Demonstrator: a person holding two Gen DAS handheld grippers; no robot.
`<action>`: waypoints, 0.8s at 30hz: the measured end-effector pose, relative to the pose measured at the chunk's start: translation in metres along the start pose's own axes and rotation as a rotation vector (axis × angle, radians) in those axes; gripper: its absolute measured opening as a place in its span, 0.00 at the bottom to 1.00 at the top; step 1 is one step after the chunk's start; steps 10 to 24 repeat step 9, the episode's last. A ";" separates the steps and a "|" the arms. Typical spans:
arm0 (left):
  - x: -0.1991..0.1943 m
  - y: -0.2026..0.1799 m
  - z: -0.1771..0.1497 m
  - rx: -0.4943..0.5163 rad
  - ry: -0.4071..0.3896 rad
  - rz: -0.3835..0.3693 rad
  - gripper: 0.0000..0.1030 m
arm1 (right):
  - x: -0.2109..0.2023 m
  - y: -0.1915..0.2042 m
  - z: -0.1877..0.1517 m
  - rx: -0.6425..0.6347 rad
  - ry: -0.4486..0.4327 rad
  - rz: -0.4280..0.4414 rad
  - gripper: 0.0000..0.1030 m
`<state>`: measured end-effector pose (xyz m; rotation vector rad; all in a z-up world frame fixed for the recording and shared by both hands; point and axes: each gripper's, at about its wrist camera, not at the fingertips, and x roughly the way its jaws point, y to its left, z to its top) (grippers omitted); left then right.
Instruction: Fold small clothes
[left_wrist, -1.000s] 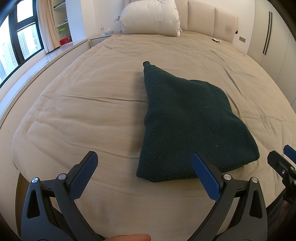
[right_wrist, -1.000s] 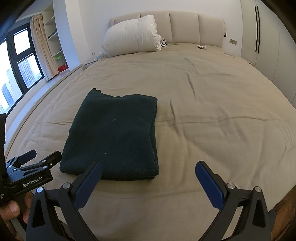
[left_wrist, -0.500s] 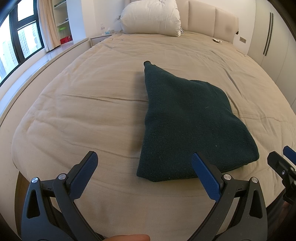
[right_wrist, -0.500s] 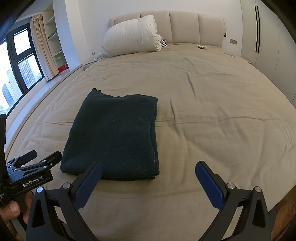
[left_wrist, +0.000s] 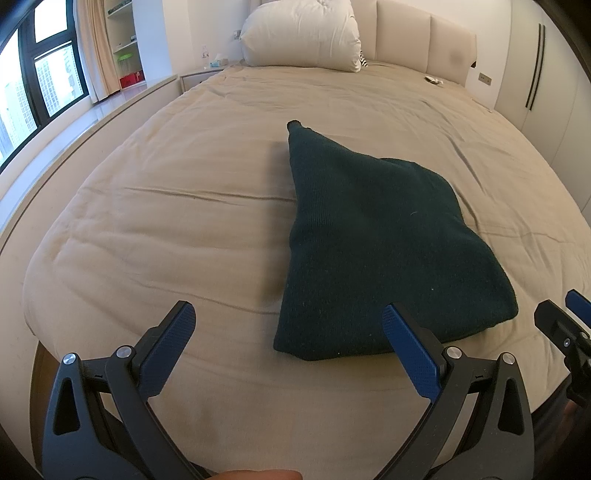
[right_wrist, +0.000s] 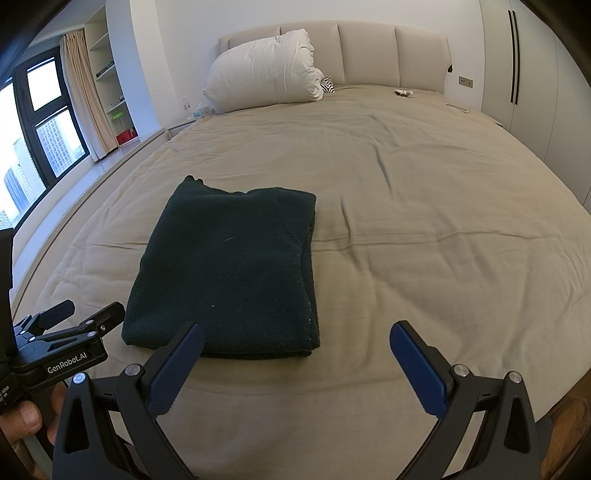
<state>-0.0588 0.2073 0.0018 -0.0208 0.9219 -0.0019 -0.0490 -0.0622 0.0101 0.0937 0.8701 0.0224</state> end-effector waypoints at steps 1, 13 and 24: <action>0.000 0.000 0.000 0.000 0.000 0.001 1.00 | 0.000 0.000 -0.001 0.001 0.000 0.001 1.00; -0.001 -0.001 -0.002 0.007 -0.020 0.012 1.00 | -0.003 0.005 -0.006 0.009 0.001 0.002 1.00; -0.001 -0.001 -0.002 0.007 -0.020 0.012 1.00 | -0.003 0.005 -0.006 0.009 0.001 0.002 1.00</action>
